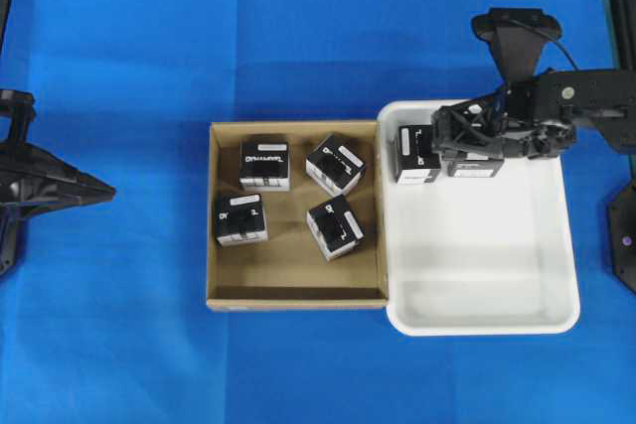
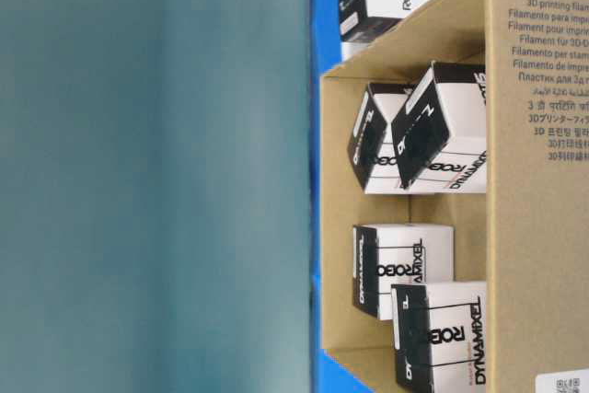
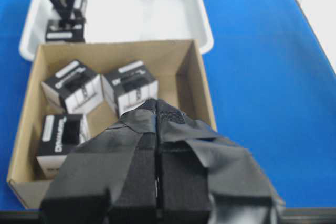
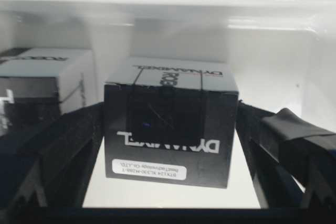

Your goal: Pick a box that is randomly placed inside the cardboard box.

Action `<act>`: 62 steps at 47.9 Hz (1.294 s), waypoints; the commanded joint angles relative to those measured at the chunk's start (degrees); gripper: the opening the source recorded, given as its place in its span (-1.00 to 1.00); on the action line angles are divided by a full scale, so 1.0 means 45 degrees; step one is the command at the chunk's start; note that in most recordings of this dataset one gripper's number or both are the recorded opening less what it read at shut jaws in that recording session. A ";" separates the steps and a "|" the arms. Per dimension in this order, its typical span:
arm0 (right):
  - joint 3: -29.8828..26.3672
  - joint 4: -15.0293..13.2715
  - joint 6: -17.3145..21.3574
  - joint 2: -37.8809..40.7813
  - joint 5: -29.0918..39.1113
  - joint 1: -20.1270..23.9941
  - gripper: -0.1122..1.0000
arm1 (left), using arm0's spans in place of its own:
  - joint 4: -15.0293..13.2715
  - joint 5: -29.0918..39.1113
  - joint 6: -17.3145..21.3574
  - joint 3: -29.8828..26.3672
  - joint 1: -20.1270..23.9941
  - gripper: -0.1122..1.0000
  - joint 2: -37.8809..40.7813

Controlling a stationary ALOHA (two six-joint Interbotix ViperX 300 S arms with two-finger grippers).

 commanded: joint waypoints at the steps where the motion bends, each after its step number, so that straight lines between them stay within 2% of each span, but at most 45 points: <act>1: -0.0371 -0.0547 -0.0020 -0.0449 0.0137 0.0000 0.99 | 0.0039 -0.0059 0.0000 -0.0156 -0.0020 -0.93 0.0117; 13: -0.1309 -0.2012 -0.0234 -0.1914 0.1172 0.0234 0.98 | 0.0020 -0.0059 0.0000 -0.0137 -0.0020 -0.93 0.0117; 21: -0.1777 -0.2676 -0.1250 -0.2637 0.0449 0.1055 0.98 | 0.0020 -0.0078 0.0078 -0.0195 -0.0039 -0.93 0.0000; 32: -0.2051 -0.3008 -0.3633 -0.3008 -0.1855 0.2324 0.96 | 0.0020 0.0215 0.0137 -0.0254 -0.0039 -0.93 -0.0391; 41: -0.2031 -0.3203 -0.5996 -0.3027 -0.4023 0.2715 0.92 | 0.0039 0.0215 0.0000 -0.0293 -0.0039 -0.93 -0.0449; 47: -0.1992 -0.3203 -0.7520 -0.3086 -0.6113 0.2871 0.92 | 0.0039 0.0215 0.0000 -0.0293 0.0039 -0.93 -0.0508; 55: -0.1758 -0.3203 -0.8594 -0.3281 -0.8145 0.3145 0.92 | 0.0039 0.0293 0.0000 -0.0313 0.0254 -0.93 -0.0605; 62: -0.1367 -0.3203 -0.8848 -0.3691 -0.8652 0.3438 0.92 | 0.0020 0.0293 0.0020 -0.0313 0.0430 -0.93 -0.0625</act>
